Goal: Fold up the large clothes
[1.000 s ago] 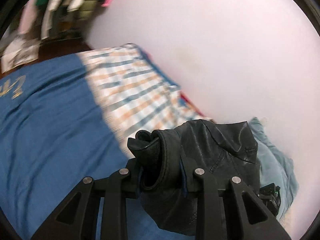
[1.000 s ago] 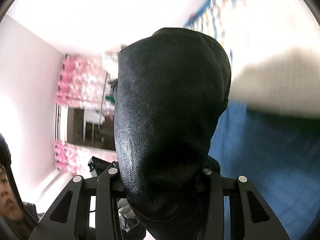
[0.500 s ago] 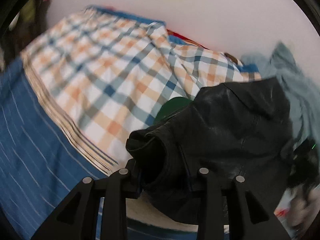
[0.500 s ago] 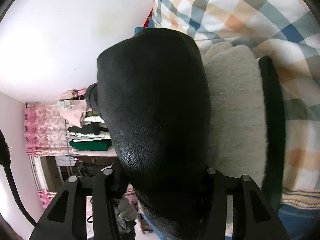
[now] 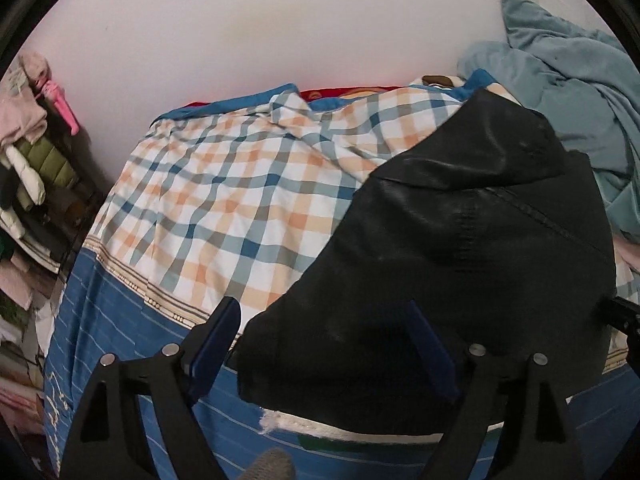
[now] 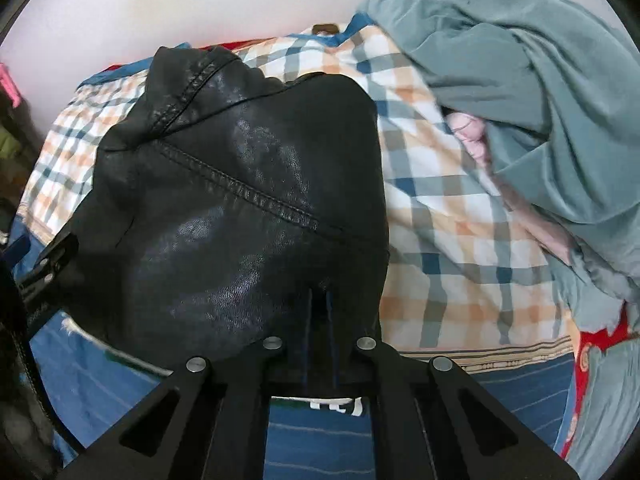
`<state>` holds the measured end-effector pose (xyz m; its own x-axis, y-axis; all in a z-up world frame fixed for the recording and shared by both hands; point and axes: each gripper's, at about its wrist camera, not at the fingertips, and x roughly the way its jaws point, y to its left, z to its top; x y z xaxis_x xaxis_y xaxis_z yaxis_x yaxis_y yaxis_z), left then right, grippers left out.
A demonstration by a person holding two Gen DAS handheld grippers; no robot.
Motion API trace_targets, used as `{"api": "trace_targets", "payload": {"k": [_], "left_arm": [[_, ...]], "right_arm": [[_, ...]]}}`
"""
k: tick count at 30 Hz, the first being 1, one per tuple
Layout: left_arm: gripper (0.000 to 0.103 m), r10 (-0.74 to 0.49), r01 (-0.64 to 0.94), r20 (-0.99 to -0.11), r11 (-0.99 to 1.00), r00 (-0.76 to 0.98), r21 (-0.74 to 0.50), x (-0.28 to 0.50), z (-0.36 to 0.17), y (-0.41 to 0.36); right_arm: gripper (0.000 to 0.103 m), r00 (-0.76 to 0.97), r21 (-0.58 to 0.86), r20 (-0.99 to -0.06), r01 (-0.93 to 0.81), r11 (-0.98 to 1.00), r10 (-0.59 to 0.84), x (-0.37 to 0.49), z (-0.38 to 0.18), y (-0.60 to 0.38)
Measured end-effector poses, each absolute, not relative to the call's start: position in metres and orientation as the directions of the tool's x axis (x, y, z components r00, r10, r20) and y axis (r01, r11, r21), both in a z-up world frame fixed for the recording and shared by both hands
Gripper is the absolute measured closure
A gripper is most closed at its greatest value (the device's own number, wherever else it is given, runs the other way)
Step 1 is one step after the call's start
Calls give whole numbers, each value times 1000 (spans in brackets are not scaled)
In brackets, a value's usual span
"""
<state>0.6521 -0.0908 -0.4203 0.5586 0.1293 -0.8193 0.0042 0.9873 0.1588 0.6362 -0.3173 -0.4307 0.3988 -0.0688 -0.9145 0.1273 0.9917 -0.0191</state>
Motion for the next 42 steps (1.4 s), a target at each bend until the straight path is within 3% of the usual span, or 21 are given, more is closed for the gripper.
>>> {"api": "trace_targets", "payload": {"k": [1, 2, 3, 4, 5, 7, 17, 31, 42], "left_arm": [[18, 135, 6, -820, 986, 556, 166, 653, -420, -92], [17, 136, 6, -820, 986, 556, 167, 653, -419, -93], [16, 132, 6, -818, 987, 560, 163, 652, -417, -93], [14, 132, -1, -818, 987, 560, 159, 651, -415, -91], [13, 129, -8, -818, 989, 561, 150, 650, -413, -89], [8, 126, -24, -816, 990, 564, 137, 645, -406, -86], [6, 126, -31, -771, 990, 624, 137, 595, -344, -79], [6, 79, -14, -722, 995, 688, 96, 418, -197, -43], [6, 28, 0, -701, 999, 713, 40, 302, -111, -14]], "right_arm": [[91, 389, -34, -917, 145, 989, -88, 637, -430, -319], [72, 392, -56, -912, 168, 984, -119, 636, -427, -321], [33, 399, -63, -907, 184, 981, -133, 640, -434, -319], [9, 406, -51, -905, 188, 981, -125, 639, -438, -316], [0, 405, -34, -908, 190, 981, -110, 638, -437, -317], [0, 404, -40, -908, 189, 981, -115, 633, -436, -316], [0, 417, -77, -893, 229, 970, -169, 583, -396, -299], [0, 543, -81, -810, 270, 960, -221, 391, -219, -258], [0, 645, -98, -720, 272, 957, -257, 245, -101, -222]]}}
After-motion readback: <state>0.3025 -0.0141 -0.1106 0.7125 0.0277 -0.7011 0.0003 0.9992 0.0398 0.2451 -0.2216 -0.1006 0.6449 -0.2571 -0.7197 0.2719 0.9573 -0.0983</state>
